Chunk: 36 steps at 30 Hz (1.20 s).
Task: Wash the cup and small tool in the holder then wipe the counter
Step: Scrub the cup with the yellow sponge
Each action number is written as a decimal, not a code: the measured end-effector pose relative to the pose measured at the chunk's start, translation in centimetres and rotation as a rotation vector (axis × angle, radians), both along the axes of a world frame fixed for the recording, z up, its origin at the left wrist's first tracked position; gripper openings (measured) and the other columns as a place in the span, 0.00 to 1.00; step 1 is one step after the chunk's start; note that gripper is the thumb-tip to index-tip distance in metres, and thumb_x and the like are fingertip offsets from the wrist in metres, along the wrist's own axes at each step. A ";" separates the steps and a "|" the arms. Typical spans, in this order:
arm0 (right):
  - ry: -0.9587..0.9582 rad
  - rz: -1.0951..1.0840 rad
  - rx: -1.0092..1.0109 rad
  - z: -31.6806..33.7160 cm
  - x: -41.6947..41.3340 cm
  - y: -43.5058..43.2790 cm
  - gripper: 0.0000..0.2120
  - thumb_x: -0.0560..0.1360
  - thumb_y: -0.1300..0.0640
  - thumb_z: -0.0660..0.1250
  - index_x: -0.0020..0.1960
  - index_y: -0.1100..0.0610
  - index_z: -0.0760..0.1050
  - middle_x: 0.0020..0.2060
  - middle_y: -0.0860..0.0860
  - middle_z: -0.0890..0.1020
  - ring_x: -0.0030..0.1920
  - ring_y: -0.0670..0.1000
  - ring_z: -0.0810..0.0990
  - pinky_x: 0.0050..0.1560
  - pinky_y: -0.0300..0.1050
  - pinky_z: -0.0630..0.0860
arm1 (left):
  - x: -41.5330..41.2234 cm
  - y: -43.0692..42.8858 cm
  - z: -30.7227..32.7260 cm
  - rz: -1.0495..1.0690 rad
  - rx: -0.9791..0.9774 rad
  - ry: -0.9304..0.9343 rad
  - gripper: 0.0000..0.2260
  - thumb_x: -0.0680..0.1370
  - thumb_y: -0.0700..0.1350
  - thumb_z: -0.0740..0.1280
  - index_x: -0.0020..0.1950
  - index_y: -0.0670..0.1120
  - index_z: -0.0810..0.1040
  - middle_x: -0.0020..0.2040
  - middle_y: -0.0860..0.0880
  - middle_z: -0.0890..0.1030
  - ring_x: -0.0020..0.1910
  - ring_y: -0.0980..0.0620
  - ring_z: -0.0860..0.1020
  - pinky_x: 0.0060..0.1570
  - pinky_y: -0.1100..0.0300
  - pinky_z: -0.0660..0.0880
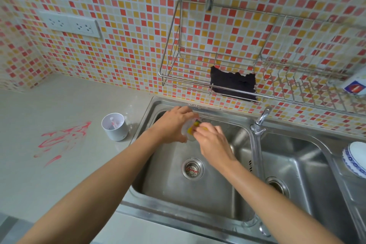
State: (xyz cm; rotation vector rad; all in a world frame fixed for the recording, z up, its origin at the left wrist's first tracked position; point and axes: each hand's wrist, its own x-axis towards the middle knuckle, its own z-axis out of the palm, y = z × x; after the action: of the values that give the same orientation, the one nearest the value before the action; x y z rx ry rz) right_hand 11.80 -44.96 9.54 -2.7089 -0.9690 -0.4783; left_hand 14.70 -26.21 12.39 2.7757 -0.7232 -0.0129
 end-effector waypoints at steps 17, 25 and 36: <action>0.378 -0.054 0.248 0.1 0.2 0.9 0.16 0.74 0.66 0.64 0.58 0.55 0.81 0.54 0.51 0.82 0.58 0.50 0.73 0.63 0.39 0.69 | 0.8 0.8 0.3 0.007 -0.004 0.072 0.38 0.64 0.54 0.78 0.71 0.53 0.68 0.63 0.52 0.71 0.60 0.50 0.70 0.61 0.53 0.71; 0.124 0.055 0.044 0.7 1.0 -0.9 0.19 0.68 0.68 0.68 0.56 0.55 0.81 0.54 0.46 0.83 0.55 0.53 0.75 0.52 0.52 0.78 | 0.9 0.8 0.4 0.012 -0.076 0.093 0.40 0.63 0.52 0.80 0.71 0.52 0.68 0.64 0.51 0.71 0.61 0.49 0.70 0.63 0.56 0.69; -0.106 0.060 0.142 0.8 0.2 -1.4 0.12 0.70 0.67 0.72 0.51 0.55 0.81 0.52 0.46 0.82 0.54 0.50 0.77 0.48 0.43 0.79 | -0.4 0.7 0.4 0.045 -0.288 0.126 0.41 0.63 0.54 0.78 0.71 0.51 0.63 0.67 0.52 0.70 0.65 0.52 0.69 0.66 0.52 0.69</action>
State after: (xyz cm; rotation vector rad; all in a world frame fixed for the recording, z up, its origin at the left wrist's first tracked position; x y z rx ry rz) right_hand 11.95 -46.35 10.37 -2.5426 -0.9999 -0.6594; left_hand 14.26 -25.54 12.79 2.4905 -0.5802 -0.0686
